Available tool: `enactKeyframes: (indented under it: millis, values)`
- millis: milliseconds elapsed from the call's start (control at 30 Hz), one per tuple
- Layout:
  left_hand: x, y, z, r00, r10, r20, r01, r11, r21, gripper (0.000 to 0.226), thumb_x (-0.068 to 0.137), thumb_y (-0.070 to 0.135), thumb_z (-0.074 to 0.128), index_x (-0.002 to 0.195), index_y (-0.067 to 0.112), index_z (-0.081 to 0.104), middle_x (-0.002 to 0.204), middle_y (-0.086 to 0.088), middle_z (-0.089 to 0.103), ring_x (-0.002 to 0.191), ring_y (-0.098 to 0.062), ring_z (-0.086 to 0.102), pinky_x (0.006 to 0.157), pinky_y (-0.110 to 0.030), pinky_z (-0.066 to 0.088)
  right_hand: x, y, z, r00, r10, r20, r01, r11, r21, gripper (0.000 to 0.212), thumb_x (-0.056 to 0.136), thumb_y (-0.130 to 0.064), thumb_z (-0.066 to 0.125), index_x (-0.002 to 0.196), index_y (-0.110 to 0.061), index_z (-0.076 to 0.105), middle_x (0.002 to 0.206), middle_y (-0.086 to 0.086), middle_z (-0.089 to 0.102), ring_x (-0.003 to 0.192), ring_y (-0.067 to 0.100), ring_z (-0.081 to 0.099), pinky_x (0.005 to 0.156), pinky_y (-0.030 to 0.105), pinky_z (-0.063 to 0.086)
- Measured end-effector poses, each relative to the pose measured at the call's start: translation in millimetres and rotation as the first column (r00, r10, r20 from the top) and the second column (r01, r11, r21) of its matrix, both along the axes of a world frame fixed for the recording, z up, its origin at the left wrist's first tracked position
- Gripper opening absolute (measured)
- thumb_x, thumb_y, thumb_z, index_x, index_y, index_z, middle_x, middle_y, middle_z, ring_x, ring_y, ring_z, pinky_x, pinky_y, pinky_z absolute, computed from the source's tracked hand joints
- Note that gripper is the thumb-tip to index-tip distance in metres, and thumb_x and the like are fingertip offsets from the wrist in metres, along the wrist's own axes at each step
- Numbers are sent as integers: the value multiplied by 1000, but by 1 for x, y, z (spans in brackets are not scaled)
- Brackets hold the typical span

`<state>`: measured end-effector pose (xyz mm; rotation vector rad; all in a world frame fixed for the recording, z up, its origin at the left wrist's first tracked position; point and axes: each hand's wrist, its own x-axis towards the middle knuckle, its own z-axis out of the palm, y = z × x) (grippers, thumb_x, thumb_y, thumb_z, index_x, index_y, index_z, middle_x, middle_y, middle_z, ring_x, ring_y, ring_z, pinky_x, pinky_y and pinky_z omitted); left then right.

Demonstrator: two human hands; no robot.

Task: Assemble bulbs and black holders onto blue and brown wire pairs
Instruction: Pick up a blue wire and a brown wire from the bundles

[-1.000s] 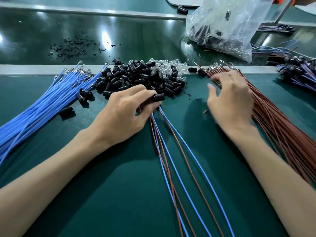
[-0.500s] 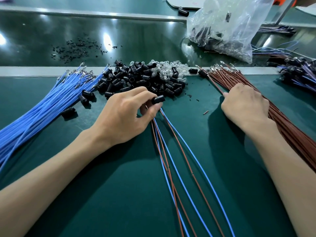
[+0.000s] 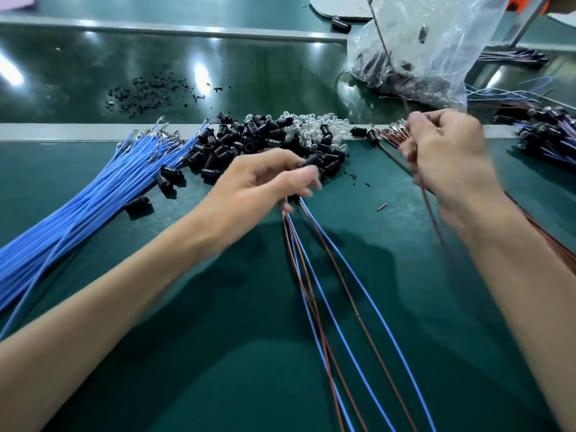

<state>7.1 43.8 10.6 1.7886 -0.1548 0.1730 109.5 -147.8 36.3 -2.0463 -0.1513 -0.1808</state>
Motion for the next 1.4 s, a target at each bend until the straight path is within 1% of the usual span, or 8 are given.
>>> enactKeyframes:
  millis: [67, 167, 333, 433, 633, 833, 1100, 1400]
  values:
    - [-4, -7, 8, 955, -267, -125, 254, 960, -114, 15, 83, 28, 61, 84, 16, 71, 106, -4, 71, 103, -10, 65, 80, -23, 52, -3, 10, -4, 980, 128, -154, -64, 929, 364, 22, 101, -17, 45, 80, -19, 50, 48, -13, 51, 40, 1, 39, 38, 15, 31]
    - [-12, -20, 9, 854, -472, -218, 450, 881, -148, 14, 87, 24, 59, 84, 16, 70, 116, -8, 68, 107, -13, 64, 88, -24, 51, -8, 20, -17, 964, 162, -209, -20, 832, 555, 17, 100, -5, 45, 88, -15, 51, 61, -4, 55, 43, 0, 43, 41, 12, 37]
    - [-15, -21, 9, 832, -484, -271, 461, 875, -146, 23, 90, 27, 49, 80, 22, 69, 100, 0, 73, 87, -14, 67, 76, -19, 46, -10, 21, -27, 969, 149, -196, 63, 620, 782, 5, 98, -6, 51, 102, -9, 51, 72, 1, 62, 54, 3, 55, 53, 15, 46]
    - [-12, -17, 7, 869, -434, -240, 392, 897, -203, 24, 89, 28, 48, 77, 23, 68, 100, 0, 72, 82, -13, 66, 70, -18, 44, -13, 17, -29, 888, 409, -209, 14, 432, 902, 24, 100, -34, 46, 99, -12, 57, 76, -1, 65, 60, 6, 54, 54, 17, 42]
    - [-5, -12, -1, 955, -248, -160, 227, 964, -142, 22, 88, 27, 48, 78, 16, 64, 93, -13, 68, 80, -12, 64, 68, -20, 44, -35, 28, -43, 685, 718, -125, -529, 608, 591, 18, 86, -22, 57, 83, -20, 75, 75, 11, 53, 66, 22, 40, 55, 22, 43]
    - [1, -2, -12, 999, 29, -20, -30, 999, -45, 29, 90, 28, 44, 75, 10, 60, 85, 6, 69, 82, -11, 61, 72, -22, 45, -30, 29, -42, 891, 451, -58, -289, 660, 693, 22, 105, -17, 31, 86, -17, 42, 70, 2, 72, 44, 10, 56, 43, 17, 36]
    - [5, 2, -22, 986, 155, 65, -159, 985, 62, 13, 89, 18, 63, 97, 26, 69, 88, 0, 65, 77, 2, 55, 73, -11, 40, -31, 29, -49, 886, 458, 73, -380, 626, 681, 18, 88, 0, 58, 98, -13, 51, 74, -1, 71, 64, 9, 65, 66, 18, 50]
    - [7, 2, -23, 975, 206, 83, -208, 978, 13, 21, 82, 8, 70, 92, 28, 69, 79, 14, 70, 74, 3, 60, 73, -10, 46, -37, 34, -48, 898, 383, 215, -431, 671, 603, 14, 96, 1, 50, 90, -12, 48, 76, 1, 72, 66, 17, 70, 64, 20, 52]
